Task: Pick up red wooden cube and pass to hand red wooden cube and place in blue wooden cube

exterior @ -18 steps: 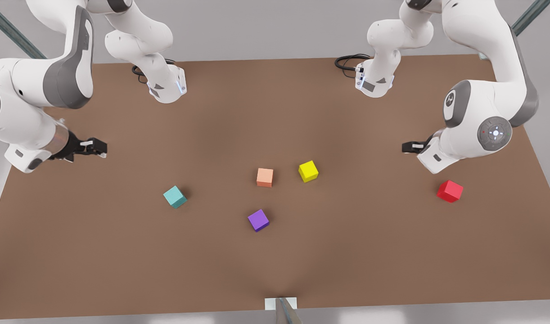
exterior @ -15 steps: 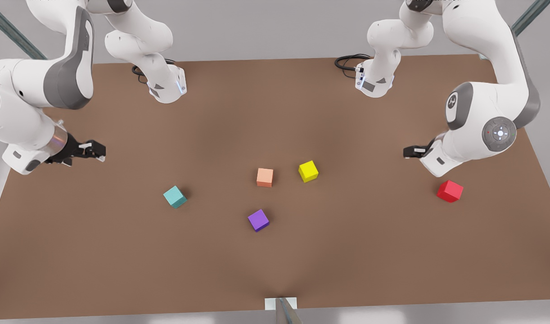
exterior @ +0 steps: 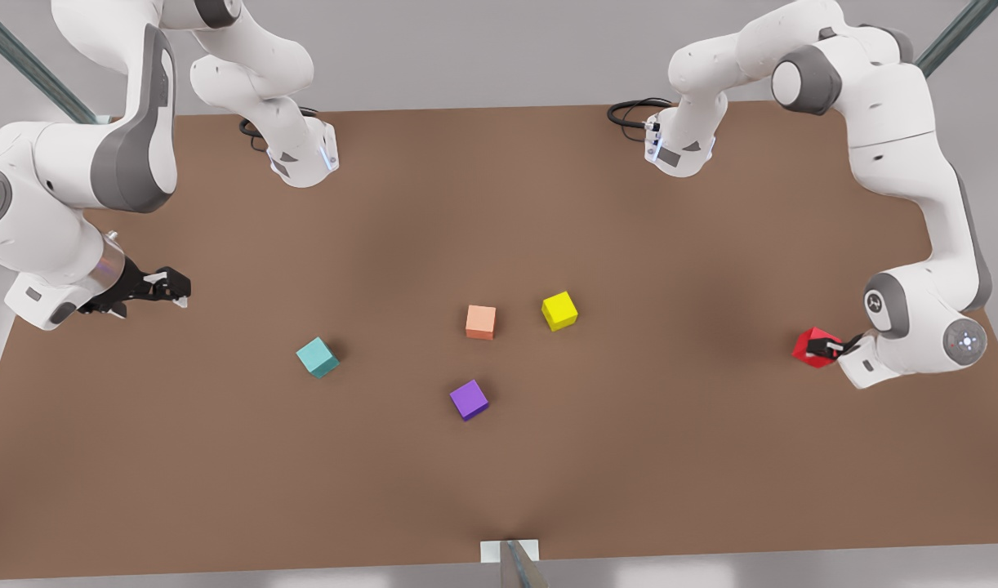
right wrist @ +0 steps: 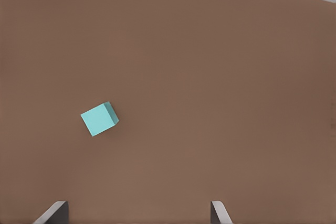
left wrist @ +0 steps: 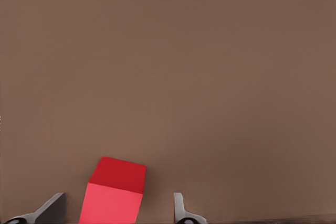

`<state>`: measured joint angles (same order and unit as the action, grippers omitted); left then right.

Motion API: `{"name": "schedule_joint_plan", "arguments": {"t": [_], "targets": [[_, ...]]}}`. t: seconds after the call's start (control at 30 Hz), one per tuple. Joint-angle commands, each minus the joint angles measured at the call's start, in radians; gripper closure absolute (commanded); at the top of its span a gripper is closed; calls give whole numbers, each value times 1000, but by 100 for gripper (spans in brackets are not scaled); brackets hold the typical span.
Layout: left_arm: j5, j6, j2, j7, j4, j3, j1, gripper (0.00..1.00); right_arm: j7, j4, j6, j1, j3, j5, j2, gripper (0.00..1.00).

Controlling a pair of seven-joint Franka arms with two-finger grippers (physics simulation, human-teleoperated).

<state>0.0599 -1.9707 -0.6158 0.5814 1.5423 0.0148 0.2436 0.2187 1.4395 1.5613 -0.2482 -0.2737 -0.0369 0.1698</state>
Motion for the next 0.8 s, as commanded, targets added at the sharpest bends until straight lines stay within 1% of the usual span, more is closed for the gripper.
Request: {"name": "schedule_joint_plan", "arguments": {"t": [0.0,0.17,0.3,0.43,0.77], "targets": [[5,-79,10,761,15,4,0,0,39,1,6,0,-1,0,-1,0],[20,-100,8,753,62,4,16,0,42,2,6,1,-1,2,-1,0],[20,-206,-7,720,105,5,31,0,44,5,-1,7,-2,12,-1,0],[20,-201,-13,448,105,5,40,0,44,6,-1,7,-2,12,-1,0],[20,-191,-28,396,136,8,49,0,51,7,-4,9,-2,12,-1,0]]}}
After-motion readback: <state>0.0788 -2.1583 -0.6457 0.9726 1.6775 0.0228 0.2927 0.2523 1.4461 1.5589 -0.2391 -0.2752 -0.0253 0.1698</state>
